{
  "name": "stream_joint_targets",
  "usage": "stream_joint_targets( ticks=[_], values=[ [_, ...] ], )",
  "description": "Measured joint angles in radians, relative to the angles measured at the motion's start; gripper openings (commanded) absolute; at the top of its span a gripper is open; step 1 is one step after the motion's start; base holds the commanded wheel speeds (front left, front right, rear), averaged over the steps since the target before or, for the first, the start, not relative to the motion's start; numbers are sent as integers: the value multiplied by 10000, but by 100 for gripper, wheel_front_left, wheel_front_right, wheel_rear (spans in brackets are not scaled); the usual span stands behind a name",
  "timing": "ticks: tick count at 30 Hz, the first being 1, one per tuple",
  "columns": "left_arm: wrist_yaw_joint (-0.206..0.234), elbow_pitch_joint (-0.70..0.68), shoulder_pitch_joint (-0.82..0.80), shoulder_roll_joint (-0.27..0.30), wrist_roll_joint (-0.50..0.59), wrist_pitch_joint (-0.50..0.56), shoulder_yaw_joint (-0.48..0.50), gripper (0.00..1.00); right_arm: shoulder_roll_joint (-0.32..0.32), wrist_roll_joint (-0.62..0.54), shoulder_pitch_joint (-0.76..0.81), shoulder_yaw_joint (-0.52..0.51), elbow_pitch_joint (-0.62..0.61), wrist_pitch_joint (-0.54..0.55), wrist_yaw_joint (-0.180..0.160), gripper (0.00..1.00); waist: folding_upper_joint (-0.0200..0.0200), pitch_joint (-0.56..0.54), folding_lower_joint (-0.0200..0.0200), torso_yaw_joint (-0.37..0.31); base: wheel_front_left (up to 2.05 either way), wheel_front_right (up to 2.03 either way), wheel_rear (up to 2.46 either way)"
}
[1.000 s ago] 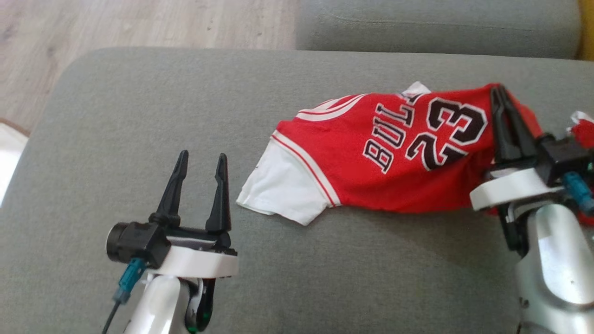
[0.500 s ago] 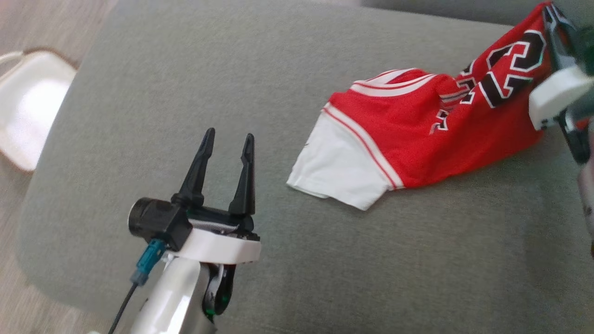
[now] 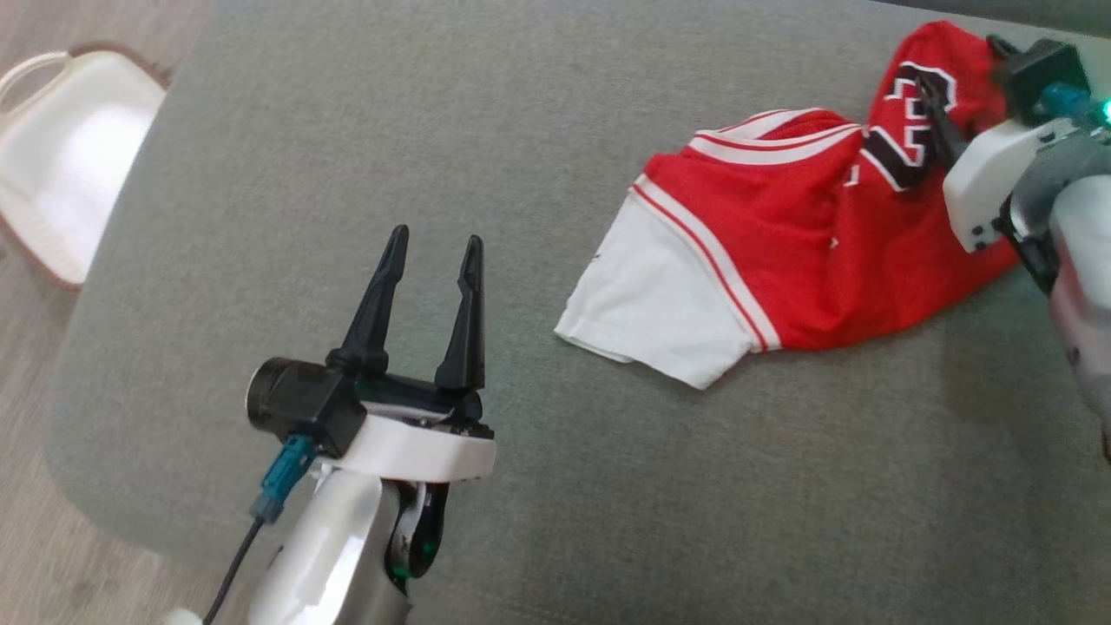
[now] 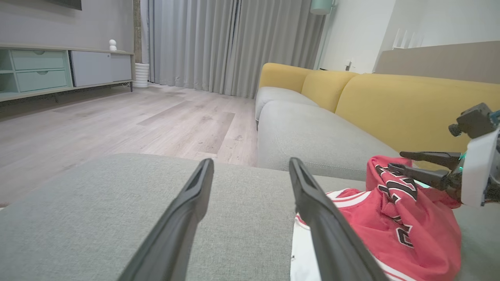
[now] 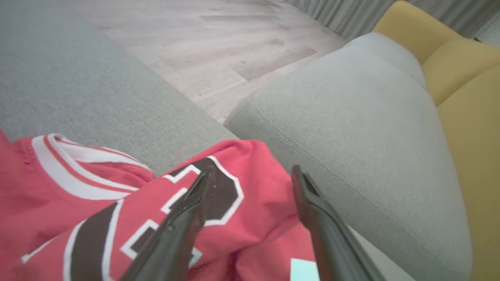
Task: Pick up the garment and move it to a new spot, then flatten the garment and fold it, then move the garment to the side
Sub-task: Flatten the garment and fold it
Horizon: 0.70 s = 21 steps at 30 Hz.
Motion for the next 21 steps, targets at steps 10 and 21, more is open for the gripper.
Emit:
stream_joint_targets(
  ticks=[10,21],
  values=[
    [-17,21,-7,-6,215,2,472,100,654,1392,-75,-203,58,-1475,0,100,0,-439,-1,-1174,0,0,0],
    [-199,59,218,-8,472,2,1143,100,1446,2318,3361,-3298,-4010,-1674,0,100,0,-1313,-1,-3056,0,0,0]
  ],
)
